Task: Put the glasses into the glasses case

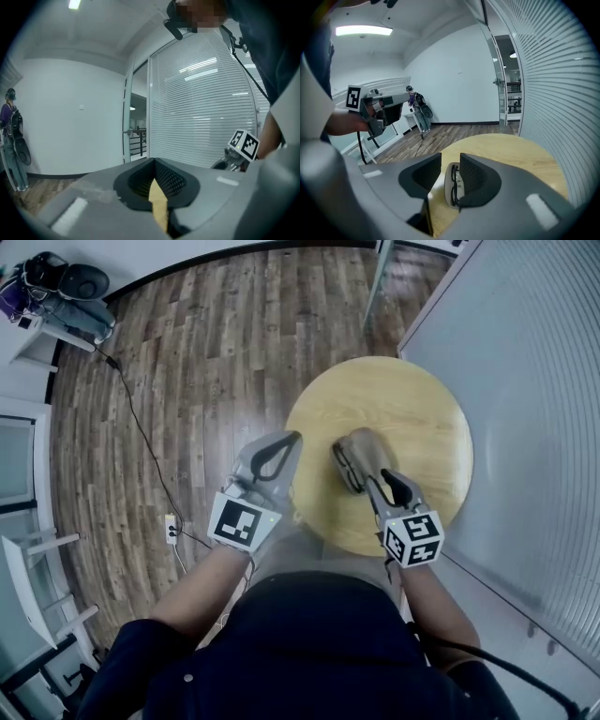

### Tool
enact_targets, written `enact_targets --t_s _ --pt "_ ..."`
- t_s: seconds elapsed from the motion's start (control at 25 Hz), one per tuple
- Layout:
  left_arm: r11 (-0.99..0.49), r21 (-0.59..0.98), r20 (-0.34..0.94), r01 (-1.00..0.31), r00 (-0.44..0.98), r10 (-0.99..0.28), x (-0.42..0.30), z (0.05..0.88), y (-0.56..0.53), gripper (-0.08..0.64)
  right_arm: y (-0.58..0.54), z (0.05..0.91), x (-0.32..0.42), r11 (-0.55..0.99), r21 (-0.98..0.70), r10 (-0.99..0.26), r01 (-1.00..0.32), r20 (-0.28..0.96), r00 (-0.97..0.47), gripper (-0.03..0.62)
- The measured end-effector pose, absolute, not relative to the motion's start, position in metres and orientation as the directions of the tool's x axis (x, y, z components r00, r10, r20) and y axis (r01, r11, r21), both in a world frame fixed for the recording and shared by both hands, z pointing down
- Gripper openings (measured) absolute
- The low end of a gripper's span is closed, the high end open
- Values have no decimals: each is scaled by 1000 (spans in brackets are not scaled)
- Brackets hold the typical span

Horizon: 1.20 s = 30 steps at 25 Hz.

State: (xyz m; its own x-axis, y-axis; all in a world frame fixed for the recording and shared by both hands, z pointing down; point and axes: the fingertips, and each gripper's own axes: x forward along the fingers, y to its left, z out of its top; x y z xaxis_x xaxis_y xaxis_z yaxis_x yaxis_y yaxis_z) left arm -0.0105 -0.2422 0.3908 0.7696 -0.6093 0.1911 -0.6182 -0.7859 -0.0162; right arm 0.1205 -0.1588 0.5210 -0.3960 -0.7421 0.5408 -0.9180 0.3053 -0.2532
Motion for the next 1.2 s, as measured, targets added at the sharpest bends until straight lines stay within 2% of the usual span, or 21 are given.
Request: enact_targets --t_s 0.24,0.4,0.52,0.88,1.0,1.2 --pt "-817 -33 159 -576 804 -573 4 373 -229 0 -150 491 141 271 -209 -794 -940 504 -341 130" --pt "-821 -38 145 -569 810 -568 7 354 -221 0 -143 456 159 242 -199 -850 -950 428 -306 125" --pt "-826 -52 136 -562 815 -563 10 343 -218 0 -138 427 176 214 -186 -898 -959 350 -268 80" --pt "-821 -107 81 -560 818 -569 2 303 -194 0 -108 366 204 115 -189 -971 -975 185 -151 25" --pt "-819 -100 79 -566 816 -573 7 296 -195 0 -108 353 214 116 -196 -975 -974 162 -149 14" --pt "-803 -80 69 -590 801 -595 5 288 -191 0 -108 331 208 201 -209 -968 -957 106 -227 9"
